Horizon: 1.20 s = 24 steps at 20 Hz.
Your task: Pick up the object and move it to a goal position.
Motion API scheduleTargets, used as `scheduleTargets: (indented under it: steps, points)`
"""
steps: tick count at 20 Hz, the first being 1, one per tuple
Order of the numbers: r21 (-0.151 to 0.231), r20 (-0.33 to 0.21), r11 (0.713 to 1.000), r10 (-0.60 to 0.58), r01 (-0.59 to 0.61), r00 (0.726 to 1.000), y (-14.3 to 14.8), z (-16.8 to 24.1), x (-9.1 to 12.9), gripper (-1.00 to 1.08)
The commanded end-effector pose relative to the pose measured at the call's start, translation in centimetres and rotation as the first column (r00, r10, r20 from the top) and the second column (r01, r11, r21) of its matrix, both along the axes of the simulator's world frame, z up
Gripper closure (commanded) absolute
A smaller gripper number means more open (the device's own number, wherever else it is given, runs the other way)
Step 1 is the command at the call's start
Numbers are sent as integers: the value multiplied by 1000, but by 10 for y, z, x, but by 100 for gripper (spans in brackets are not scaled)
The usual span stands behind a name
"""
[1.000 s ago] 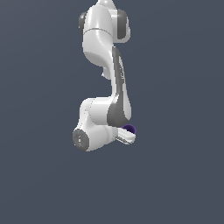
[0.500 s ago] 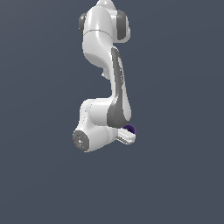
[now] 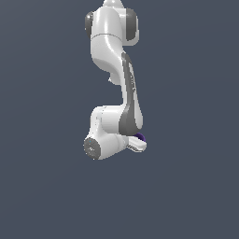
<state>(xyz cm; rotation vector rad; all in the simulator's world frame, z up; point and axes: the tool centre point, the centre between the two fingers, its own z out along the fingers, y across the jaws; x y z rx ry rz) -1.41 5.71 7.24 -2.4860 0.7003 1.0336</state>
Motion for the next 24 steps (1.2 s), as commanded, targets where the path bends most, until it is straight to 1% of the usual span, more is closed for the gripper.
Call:
scheduleTargets:
  steps: [1, 2, 3, 16, 19, 24]
  points:
    - [1, 0, 1000, -1, 1, 1000, 2, -3, -2, -20]
    - [1, 0, 1000, -1, 1, 1000, 2, -3, -2, -20]
    - [1, 0, 1000, -1, 1, 1000, 2, -3, -2, 108]
    - [1, 0, 1000, 0, 0, 1000, 1, -1, -3, 108]
    - [1, 0, 1000, 0, 0, 1000, -5, 5, -5, 108]
    - [2, 0, 1000, -1, 1, 1000, -24, 22, -14, 108]
